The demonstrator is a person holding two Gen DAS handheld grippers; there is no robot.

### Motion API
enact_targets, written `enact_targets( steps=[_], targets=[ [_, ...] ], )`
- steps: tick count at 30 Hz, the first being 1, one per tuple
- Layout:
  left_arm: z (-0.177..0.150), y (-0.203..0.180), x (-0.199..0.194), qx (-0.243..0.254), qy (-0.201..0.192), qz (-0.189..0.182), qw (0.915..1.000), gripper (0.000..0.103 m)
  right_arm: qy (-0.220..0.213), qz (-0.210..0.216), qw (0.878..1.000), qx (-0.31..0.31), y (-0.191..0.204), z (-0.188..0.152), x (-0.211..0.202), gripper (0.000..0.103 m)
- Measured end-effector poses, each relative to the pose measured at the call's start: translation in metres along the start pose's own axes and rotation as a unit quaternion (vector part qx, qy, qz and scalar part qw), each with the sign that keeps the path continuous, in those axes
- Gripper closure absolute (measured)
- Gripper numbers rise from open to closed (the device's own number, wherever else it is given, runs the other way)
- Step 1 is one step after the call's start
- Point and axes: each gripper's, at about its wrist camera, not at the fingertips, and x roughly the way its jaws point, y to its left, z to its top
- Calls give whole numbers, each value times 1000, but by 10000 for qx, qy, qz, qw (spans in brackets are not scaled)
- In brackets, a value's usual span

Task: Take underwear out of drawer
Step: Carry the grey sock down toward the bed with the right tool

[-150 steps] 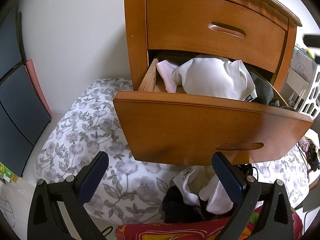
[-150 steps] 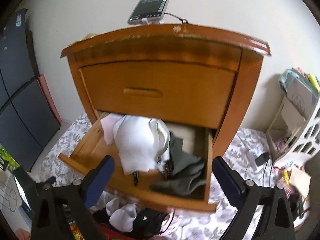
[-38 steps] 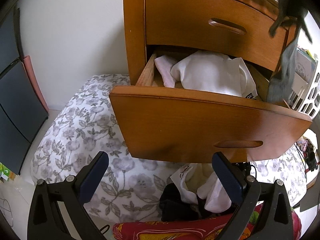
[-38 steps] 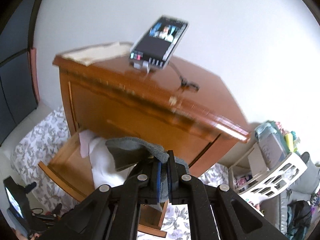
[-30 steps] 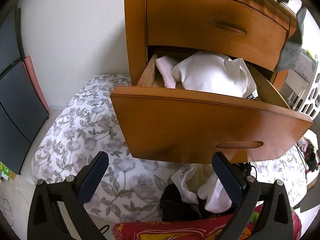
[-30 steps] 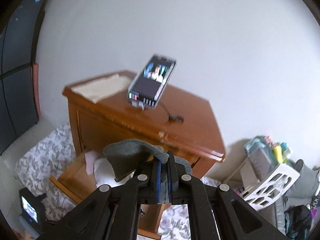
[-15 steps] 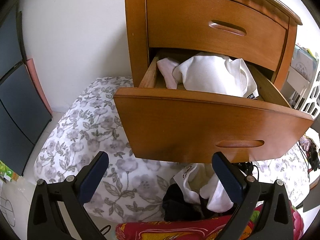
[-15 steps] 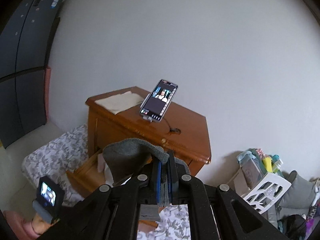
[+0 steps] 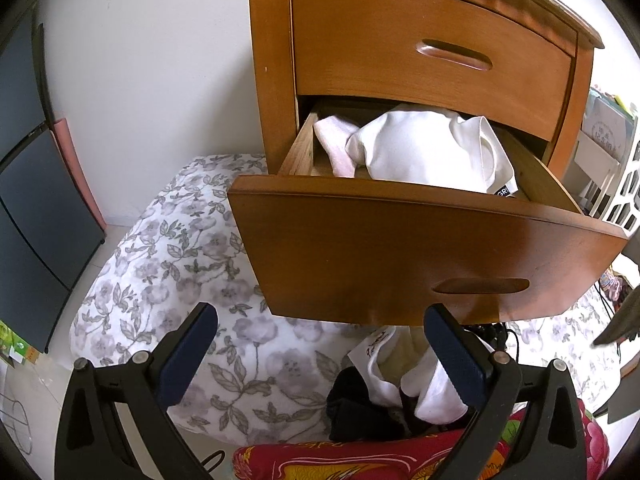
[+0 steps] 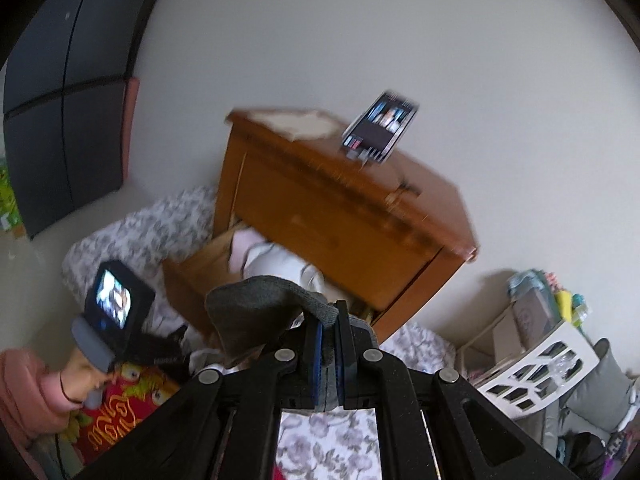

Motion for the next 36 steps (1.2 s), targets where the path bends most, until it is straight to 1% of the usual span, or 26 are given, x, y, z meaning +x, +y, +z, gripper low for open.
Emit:
enact_targets(
  steps=[4, 8, 16, 23, 27, 36],
  targets=[
    [0, 0, 0, -17, 3, -11, 10000, 0, 466, 249, 9986, -39, 14, -16, 43, 98],
    [0, 1, 1, -50, 12, -30, 10000, 0, 879, 355, 9955, -61, 25, -32, 85, 98],
    [0, 3, 2, -96, 28, -60, 9999, 0, 1376, 696, 9878, 202, 43, -59, 150, 98],
    [0, 4, 3, -138, 48, -94, 9998, 0, 1640, 827, 9824, 333, 57, -77, 185, 97],
    [0, 4, 3, -137, 57, -95, 9998, 0, 1710, 1030, 9785, 510, 64, -86, 201, 97],
    [-1, 4, 4, -119, 93, -80, 9999, 0, 1873, 1416, 9701, 608, 92, -89, 234, 97]
  ],
)
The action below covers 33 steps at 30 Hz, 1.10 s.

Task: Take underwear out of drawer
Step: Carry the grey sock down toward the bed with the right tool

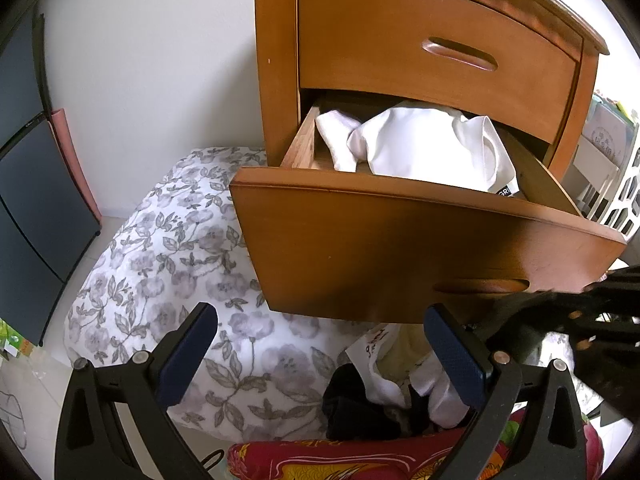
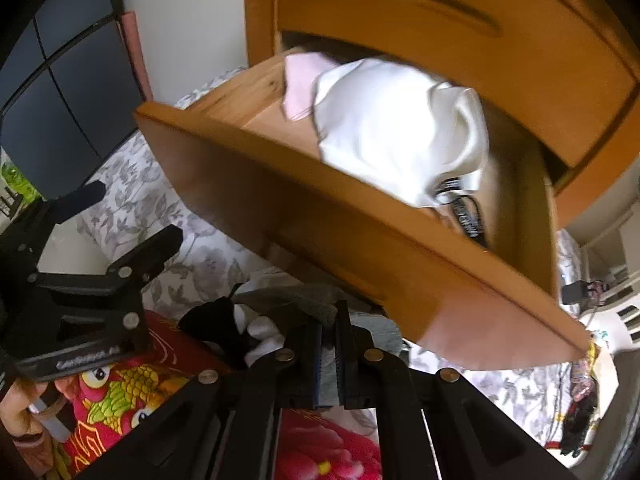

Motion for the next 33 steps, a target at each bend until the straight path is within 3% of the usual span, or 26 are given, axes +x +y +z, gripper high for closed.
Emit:
enact_targets(
  steps=[7, 14, 27, 33],
  targets=[
    [-1, -1, 2, 47, 66, 38, 10000, 0, 226, 292, 9987, 355, -3, 4, 33, 97],
    [0, -2, 4, 78, 113, 48, 9999, 0, 376, 316, 9970, 590, -6, -4, 54, 95],
    [-1, -3, 5, 99, 120, 88, 9998, 0, 328, 291, 9964, 727, -7, -11, 51, 95],
    [-1, -1, 4, 63, 122, 68, 9999, 0, 202, 118, 9957, 897, -12, -13, 38, 71]
  ],
)
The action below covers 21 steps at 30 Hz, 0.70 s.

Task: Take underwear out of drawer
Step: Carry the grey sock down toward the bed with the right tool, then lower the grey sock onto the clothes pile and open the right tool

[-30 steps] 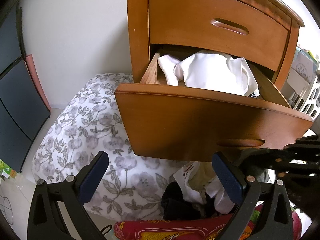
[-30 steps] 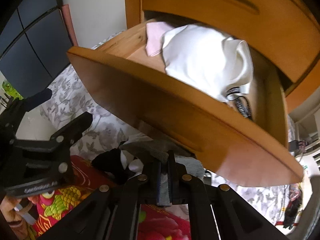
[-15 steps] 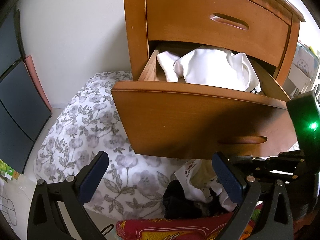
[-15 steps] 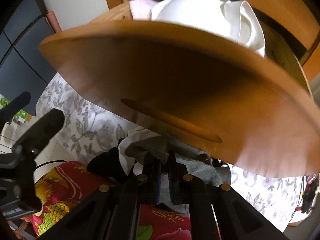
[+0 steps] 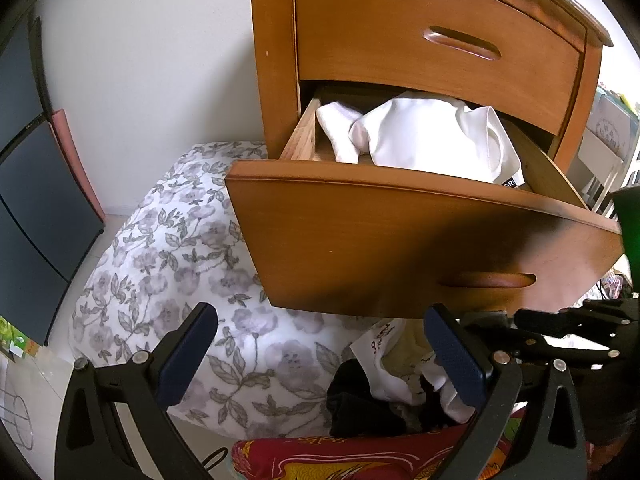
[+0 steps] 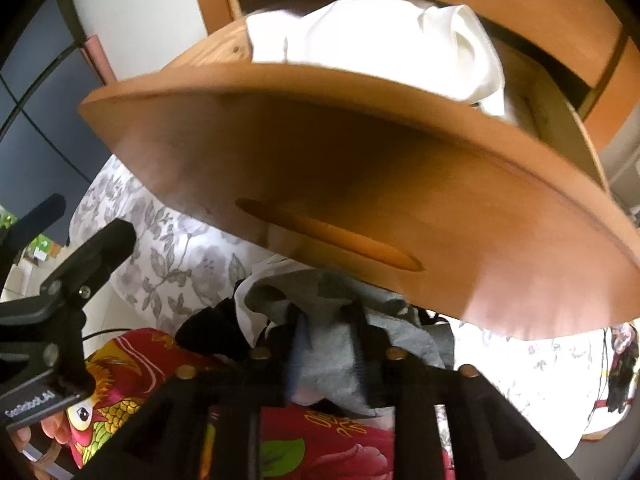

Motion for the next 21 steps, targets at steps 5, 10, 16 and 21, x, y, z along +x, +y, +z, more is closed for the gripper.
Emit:
enact_targets(
  steps=[5, 10, 16, 21],
  targets=[
    [0, 0, 0, -1, -5, 4, 10000, 0, -200, 50, 9998, 21, -2, -2, -18, 69],
    [0, 0, 0, -1, -10, 6, 10000, 0, -477, -13, 9987, 166, -9, -6, -40, 53],
    [0, 0, 0, -1, -7, 3, 10000, 0, -693, -98, 9963, 505, -22, -16, -61, 50],
    [-1, 0, 0, -1, -5, 5, 10000, 0, -785, -189, 9924, 932, -38, -29, -64, 36]
  ],
)
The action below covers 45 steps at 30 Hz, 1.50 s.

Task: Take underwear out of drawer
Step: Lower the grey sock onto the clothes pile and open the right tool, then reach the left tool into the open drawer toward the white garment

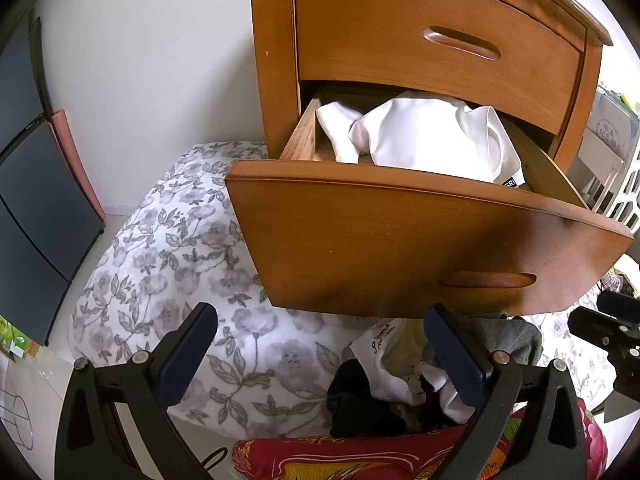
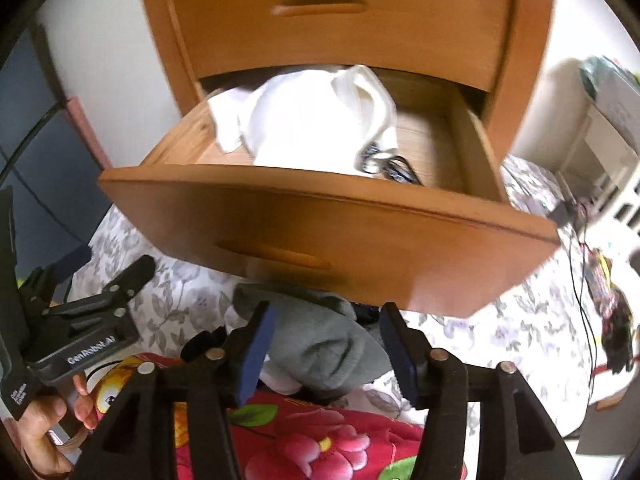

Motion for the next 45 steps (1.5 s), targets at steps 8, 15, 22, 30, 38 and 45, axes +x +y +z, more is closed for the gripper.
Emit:
enact_targets(
  steps=[8, 15, 22, 30, 38, 45],
  targets=[
    [0, -1, 0, -1, -1, -1, 10000, 0, 83, 27, 9994, 329, -6, -15, 8, 18],
    [0, -1, 0, 0, -5, 1, 10000, 0, -81, 49, 9994, 326, -4, -22, 7, 0],
    [-1, 0, 0, 3, -26, 3, 10000, 0, -179, 26, 9987, 483, -3, -29, 8, 0],
    [0, 2, -6, -90, -131, -44, 9999, 0, -252, -9, 9985, 478, -4, -30, 10, 0],
    [0, 2, -10, -83, -159, -52, 9998, 0, -523, -271, 9966, 576, -13, -24, 6, 0],
    [4, 1, -28, -28, -198, -298, 9994, 0, -516, -269, 9964, 622, -14, -26, 11, 0]
  ],
)
